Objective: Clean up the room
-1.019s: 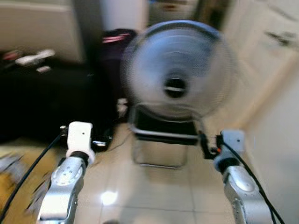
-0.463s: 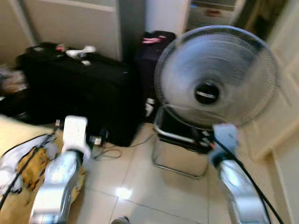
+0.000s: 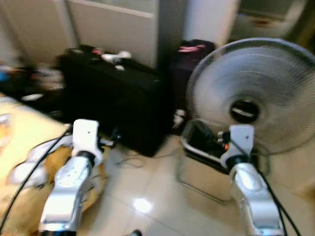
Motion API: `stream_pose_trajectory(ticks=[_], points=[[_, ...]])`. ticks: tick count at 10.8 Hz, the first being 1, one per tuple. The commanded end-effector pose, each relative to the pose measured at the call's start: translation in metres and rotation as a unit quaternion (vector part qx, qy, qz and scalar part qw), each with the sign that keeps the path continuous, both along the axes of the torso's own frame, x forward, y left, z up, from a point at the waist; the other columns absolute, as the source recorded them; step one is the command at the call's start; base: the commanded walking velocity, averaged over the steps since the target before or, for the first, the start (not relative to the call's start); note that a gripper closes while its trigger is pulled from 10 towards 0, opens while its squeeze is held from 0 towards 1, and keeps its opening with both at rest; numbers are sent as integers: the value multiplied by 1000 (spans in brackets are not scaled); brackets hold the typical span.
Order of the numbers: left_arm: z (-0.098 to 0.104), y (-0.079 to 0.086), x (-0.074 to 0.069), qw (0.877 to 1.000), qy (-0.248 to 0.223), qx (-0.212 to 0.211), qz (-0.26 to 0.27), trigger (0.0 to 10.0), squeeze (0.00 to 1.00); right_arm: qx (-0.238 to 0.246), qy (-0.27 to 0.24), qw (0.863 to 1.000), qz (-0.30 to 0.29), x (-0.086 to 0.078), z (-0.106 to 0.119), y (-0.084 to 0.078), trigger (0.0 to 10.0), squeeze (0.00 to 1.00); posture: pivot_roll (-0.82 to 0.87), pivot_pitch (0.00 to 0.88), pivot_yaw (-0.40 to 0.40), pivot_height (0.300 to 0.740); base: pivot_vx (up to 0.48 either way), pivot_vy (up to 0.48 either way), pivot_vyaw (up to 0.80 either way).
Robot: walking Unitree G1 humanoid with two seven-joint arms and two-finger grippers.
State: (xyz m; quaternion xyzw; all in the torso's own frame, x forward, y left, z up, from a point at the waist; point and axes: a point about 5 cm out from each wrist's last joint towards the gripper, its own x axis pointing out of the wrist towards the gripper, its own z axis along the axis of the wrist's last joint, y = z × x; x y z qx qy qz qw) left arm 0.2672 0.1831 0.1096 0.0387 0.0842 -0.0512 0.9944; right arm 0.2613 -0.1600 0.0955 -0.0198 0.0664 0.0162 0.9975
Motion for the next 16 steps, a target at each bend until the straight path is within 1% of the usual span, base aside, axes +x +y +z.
stream_pose_trajectory(ticks=[1, 3, 4, 6, 7, 8, 9, 10, 11, 12, 13, 14, 15, 16], points=[[-1, 5, 1, 1000, 4, 2, 7, 10000, 0, 7, 6, 1000, 25, 0, -2, 8, 10000, 1000, -26, 0, -49, 740, 0, 0, 800], [0, 12, 4, 1000, -1, 10, 27, 10000, 0, 15, 28, 999, 28, -1, -6, 7, 10000, 1000, -23, 0, -57, 740, 0, 0, 800], [-1, 12, 4, 1000, 1, 15, 25, 10000, 0, 16, 38, 999, 21, 0, -10, 5, 10000, 1000, -22, 0, -55, 740, 0, 0, 800], [-1, 11, 5, 1000, 2, 21, 18, 10000, 0, 35, 59, 998, -4, 1, -16, 2, 10000, 1000, -22, 0, -44, 740, 0, 0, 800], [-3, 10, 4, 1000, 4, 20, 18, 10000, 0, 51, 58, 997, -5, 1, -16, 6, 10000, 1000, -27, 0, -32, 740, 0, 0, 0], [-3, 10, 2, 1000, 7, 20, 17, 10000, 0, 31, 57, 998, 10, 2, -14, 10, 10000, 373, -23, 0, -33, 740, 0, 0, 0], [-1, 11, 1, 1000, 7, 21, 17, 10000, 0, 3, 49, 999, 5, 3, -15, 11, 10000, 0, -9, 0, -37, 740, 0, 0, 0], [0, 13, 1, 999, 7, 26, 17, 10000, 0, -8, 46, 999, -13, 2, -19, 9, 10000, 0, -2, 0, -35, 740, 0, 0, 0], [0, 14, 1, 999, 6, 28, 18, 10000, 0, 0, 52, 998, -22, 1, -22, 9, 10000, 0, -2, 0, -35, 740, 0, 0, 0], [0, 14, 1, 999, 9, 26, 19, 10000, 0, 108, 55, 992, -18, -1, -20, 11, 10000, 0, -14, 0, -26, 740, 0, 0, 0], [-1, 14, 0, 999, 11, 24, 18, 10000, 0, 110, 54, 992, -9, 1, -17, 12, 10000, 0, -26, 0, -18, 740, 0, 0, 0], [-1, 13, 1, 1000, 12, 22, 19, 10000, 0, 58, 45, 997, -14, 3, -16, 7, 10000, 0, -21, 0, -20, 740, 0, 240, 0], [-1, 11, 2, 1000, 12, 22, 18, 10000, 0, 43, 35, 998, -20, 6, -15, 4, 10000, 0, -20, 0, -14, 740, 0, 270, 0], [0, 12, 3, 999, 12, 24, 17, 10000, 0, 62, 34, 997, -20, 9, -13, 5, 10000, 0, -16, 0, -18, 740, 0, 270, 0]])
